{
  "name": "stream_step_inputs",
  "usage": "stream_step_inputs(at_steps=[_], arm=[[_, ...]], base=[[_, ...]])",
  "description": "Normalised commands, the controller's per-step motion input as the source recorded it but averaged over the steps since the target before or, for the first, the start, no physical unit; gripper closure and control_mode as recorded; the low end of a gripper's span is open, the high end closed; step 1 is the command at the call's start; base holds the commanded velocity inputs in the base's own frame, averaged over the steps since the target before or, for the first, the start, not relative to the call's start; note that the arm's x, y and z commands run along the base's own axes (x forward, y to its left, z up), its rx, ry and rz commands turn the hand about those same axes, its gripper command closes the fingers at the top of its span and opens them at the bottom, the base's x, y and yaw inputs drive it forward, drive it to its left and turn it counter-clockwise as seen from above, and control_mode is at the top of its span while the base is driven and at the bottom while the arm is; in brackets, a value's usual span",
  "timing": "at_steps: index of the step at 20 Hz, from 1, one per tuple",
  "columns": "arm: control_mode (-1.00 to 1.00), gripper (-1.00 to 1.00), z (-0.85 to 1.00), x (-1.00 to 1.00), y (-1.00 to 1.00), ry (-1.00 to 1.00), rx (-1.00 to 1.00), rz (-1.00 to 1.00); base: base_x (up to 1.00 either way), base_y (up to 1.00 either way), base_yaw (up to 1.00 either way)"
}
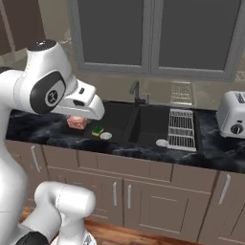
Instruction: Pick up the bar soap and sponge from the sink, and place them back in the cabinet, and close the cabinet doors.
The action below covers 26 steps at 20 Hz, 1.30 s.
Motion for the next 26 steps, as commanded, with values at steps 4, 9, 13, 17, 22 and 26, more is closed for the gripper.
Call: stream_step_inputs(at_steps=[4,9,13,17,22,26], arm=[[1.0,1.0,0.0,0.0,0.0,0.0,0.0,0.0],[1.0,1.0,0.0,0.0,0.0,0.0,0.0,0.0],[1.0,1.0,0.0,0.0,0.0,0.0,0.0,0.0],[1.0,1.0,0.0,0.0,0.0,0.0,0.0,0.0],[1.0,1.0,0.0,0.0,0.0,0.0,0.0,0.0],[1.0,1.0,0.0,0.0,0.0,0.0,0.0,0.0]], base=[[-0.67,0.16,0.25],[-0.26,0.33,0.39],[-0.2,0.34,0.42],[-0.27,0.45,0.39],[-0.31,0.73,0.31],[-0.28,0.89,0.25]])
